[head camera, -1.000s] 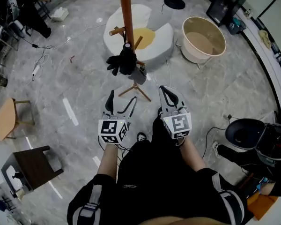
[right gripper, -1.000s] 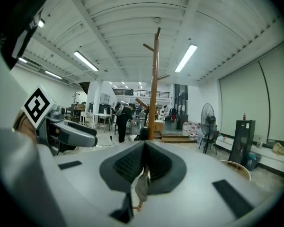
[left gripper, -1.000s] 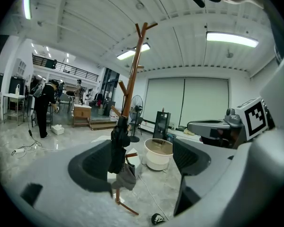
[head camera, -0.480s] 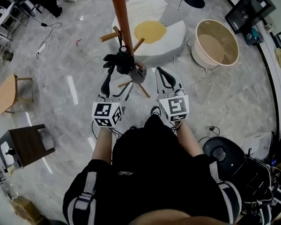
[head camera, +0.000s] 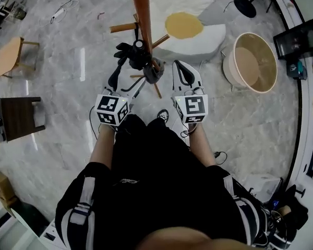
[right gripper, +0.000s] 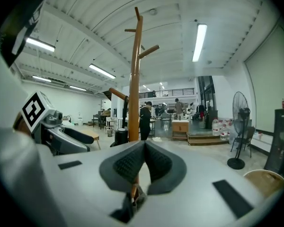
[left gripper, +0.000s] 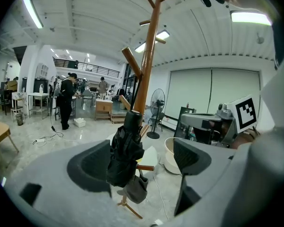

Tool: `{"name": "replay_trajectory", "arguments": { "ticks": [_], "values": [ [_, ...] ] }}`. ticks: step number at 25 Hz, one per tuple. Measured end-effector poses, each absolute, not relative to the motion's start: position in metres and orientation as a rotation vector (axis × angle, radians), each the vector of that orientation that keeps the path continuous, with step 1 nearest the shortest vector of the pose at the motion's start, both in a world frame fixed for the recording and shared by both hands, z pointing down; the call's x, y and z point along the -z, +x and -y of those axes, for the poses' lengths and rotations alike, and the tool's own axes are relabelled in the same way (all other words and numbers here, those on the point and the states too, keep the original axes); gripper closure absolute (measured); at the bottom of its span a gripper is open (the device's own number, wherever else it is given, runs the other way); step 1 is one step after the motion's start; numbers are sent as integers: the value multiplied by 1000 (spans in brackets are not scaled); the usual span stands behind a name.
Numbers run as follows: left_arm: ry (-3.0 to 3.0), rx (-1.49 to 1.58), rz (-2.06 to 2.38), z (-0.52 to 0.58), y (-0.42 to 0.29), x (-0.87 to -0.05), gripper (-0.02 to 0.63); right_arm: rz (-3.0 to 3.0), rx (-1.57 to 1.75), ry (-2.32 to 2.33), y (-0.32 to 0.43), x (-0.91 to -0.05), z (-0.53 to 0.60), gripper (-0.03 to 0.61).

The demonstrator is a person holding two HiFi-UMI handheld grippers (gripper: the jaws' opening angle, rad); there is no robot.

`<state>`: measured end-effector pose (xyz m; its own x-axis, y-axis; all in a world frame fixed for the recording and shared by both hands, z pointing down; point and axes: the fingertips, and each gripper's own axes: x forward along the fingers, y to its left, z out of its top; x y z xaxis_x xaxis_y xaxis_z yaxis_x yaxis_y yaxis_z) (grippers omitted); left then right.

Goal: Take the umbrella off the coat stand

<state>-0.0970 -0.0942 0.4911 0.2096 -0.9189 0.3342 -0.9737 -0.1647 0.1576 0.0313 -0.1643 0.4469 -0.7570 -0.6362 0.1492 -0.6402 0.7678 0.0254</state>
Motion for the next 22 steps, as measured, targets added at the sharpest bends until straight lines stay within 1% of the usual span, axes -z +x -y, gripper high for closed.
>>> {"name": "replay_trajectory", "arguments": {
  "ticks": [6,11,16,22],
  "values": [
    [2130,-273,1770,105,-117,-501,179,2836,-41,973,9,-446,181,572],
    [2183,-324,1682,117,-126,-510,172,2817,-38,988,-6,-446,185,574],
    [2244,-424,1555,128,-125,-531,156,2786,-37,1044,-11,-445,192,573],
    [2289,-466,1429,144,-127,-551,152,2719,-47,1107,-10,-456,188,572]
  ]
}}
